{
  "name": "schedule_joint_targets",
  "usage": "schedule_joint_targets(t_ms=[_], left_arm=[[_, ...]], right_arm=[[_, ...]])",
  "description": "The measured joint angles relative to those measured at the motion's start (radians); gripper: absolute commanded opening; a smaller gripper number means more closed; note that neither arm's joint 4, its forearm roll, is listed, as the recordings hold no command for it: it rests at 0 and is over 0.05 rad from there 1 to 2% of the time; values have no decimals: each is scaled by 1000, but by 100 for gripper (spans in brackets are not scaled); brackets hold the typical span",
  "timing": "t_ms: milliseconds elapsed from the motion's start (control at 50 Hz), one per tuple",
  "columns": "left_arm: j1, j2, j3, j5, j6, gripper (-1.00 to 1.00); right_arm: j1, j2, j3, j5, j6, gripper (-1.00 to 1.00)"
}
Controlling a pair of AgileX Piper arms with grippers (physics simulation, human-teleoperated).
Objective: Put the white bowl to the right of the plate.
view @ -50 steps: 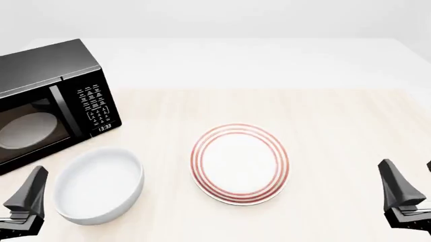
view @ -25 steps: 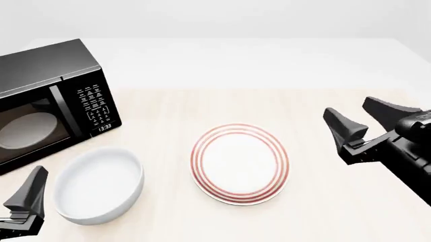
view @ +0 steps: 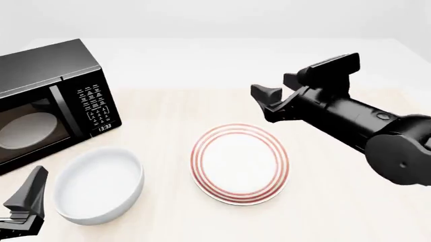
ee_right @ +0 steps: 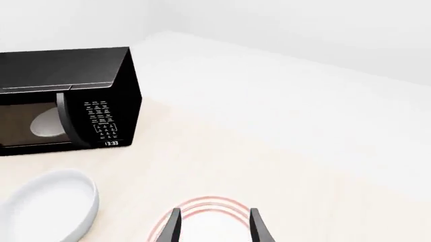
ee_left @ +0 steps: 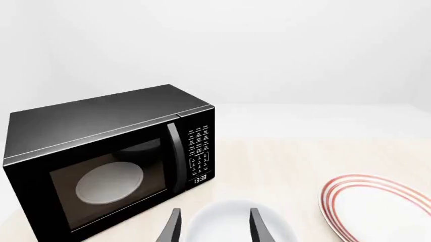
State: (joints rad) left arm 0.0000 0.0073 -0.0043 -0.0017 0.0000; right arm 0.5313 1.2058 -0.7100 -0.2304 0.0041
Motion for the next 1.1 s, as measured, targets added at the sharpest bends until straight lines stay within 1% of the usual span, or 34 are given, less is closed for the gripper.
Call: schedule_joint_targets(t_ms=[420, 600, 800, 1100], left_arm=[[0, 0, 0, 0, 0, 100], [0, 0, 0, 0, 0, 100], [0, 0, 0, 0, 0, 100], [0, 0, 0, 0, 0, 100]], right_arm=[[154, 279, -275, 76, -1, 100], [217, 382, -378, 108, 11, 100], [263, 480, -462, 135, 28, 100], [314, 586, -551, 177, 47, 100]])
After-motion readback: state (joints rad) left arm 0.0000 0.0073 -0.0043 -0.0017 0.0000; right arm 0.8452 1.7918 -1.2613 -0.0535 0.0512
